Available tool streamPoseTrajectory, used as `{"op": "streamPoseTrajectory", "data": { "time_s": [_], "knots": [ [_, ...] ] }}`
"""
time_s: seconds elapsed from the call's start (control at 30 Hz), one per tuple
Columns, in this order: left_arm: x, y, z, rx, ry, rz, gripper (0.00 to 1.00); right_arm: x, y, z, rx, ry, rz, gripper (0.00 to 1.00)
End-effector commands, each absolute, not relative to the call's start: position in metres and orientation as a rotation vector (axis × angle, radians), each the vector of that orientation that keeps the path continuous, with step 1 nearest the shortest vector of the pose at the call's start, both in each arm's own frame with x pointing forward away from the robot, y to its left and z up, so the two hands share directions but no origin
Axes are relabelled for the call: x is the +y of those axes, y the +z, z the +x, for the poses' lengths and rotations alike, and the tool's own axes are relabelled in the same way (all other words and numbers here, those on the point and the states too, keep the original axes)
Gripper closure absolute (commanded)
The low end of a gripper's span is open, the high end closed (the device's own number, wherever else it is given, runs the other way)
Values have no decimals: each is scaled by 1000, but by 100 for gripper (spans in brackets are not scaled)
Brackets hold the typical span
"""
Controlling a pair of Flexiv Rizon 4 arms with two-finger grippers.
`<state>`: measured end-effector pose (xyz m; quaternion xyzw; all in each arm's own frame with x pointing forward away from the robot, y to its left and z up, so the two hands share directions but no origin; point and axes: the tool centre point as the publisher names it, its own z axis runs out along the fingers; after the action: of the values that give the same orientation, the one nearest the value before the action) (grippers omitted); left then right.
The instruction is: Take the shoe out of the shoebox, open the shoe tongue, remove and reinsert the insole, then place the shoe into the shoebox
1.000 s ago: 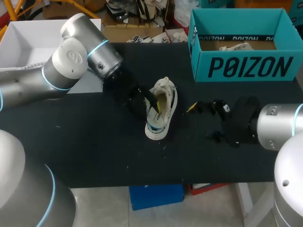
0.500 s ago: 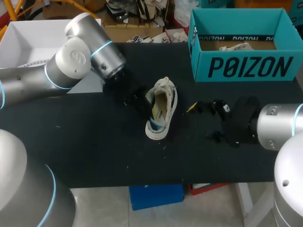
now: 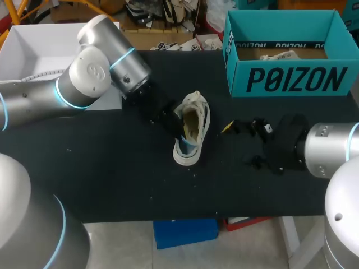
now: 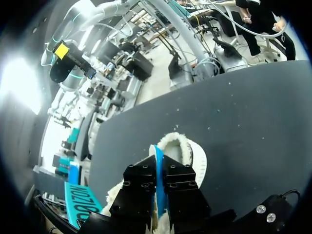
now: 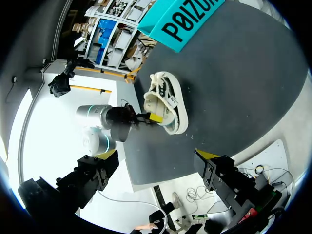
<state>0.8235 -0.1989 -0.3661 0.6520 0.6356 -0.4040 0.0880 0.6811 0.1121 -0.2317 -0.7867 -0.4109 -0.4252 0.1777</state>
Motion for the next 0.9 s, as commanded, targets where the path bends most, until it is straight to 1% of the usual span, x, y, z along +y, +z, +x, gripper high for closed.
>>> {"op": "streamPoseTrajectory", "data": {
  "time_s": [0.03, 0.43, 0.47, 0.57, 0.6, 0.63, 0.9],
  "knots": [
    [-201, -368, 819, 1921, -1168, 1976, 100, 116, -240, 675, -1110, -1277, -2240, 0],
    [-196, -383, 815, 2044, -1041, 2140, 100, 116, -240, 675, -1110, -1277, -2240, 0],
    [-196, -384, 814, 2049, -1033, 2159, 89, 116, -240, 675, -1110, -1277, -2240, 0],
    [-197, -379, 810, 2043, -1031, 2173, 44, 116, -240, 675, -1110, -1277, -2240, 0],
    [-197, -377, 810, 2040, -1030, 2175, 5, 116, -240, 675, -1110, -1277, -2240, 0],
    [-196, -374, 810, 2034, -1037, 2174, 0, 116, -240, 675, -1110, -1277, -2240, 0],
    [-180, -350, 817, 2039, -1055, 2112, 0, 116, -240, 675, -1110, -1277, -2240, 0]
  ]
}}
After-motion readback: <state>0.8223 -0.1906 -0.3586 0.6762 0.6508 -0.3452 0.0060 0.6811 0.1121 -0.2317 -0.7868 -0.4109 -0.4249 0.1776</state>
